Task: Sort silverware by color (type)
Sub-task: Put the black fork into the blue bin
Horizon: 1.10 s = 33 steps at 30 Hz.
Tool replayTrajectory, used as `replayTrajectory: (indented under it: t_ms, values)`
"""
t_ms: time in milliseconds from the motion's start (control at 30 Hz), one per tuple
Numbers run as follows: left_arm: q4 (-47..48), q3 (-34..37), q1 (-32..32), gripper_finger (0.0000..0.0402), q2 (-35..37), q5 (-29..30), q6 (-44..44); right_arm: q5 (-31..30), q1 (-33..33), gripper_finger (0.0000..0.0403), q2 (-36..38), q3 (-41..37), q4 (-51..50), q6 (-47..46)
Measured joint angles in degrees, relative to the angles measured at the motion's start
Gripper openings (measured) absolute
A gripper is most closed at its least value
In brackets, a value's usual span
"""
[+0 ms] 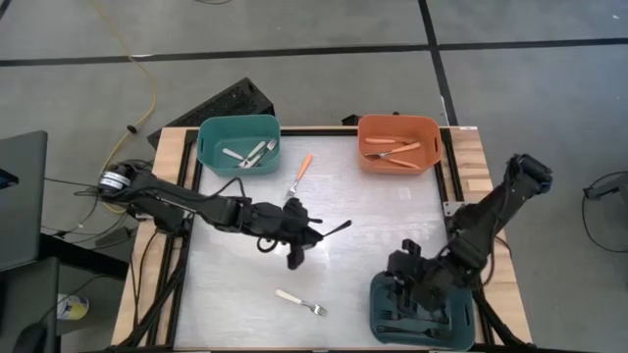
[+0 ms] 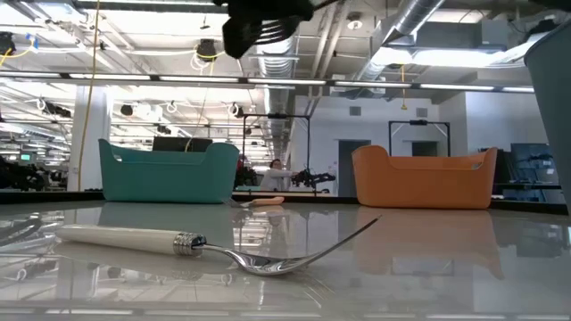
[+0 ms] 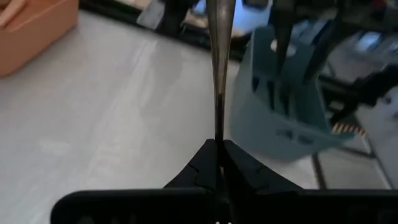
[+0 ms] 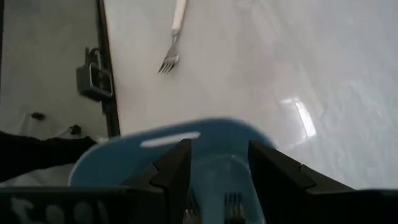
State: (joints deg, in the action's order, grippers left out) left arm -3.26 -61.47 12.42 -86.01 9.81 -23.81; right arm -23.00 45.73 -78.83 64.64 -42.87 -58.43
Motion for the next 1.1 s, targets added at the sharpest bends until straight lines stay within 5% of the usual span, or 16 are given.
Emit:
replayTrajectory:
  t_ms: [367, 500, 800, 1100]
  values:
    - [-30.02, -3.97, 4.72, 0.0, -14.98, -0.54, -3.23, -3.26, 12.99, 0.0182, 1.23, 0.0, -2.16, -10.13]
    - [-27.42, -14.54, 6.07, 0.0, -22.56, -0.34, -0.15, -5.53, 18.79, 0.0179, 3.11, 0.0, -8.17, -18.33]
    - [-6.01, -47.06, 7.34, 0.0, -40.29, -1.91, 6.62, -9.97, 27.92, 0.0168, 5.43, 0.0, -21.82, -29.38]
    - [-3.33, -67.8, 8.31, 0.0, -54.3, -4.95, 6.78, -8.87, 29.3, 0.0166, 5.49, 0.0, -33.04, -33.71]
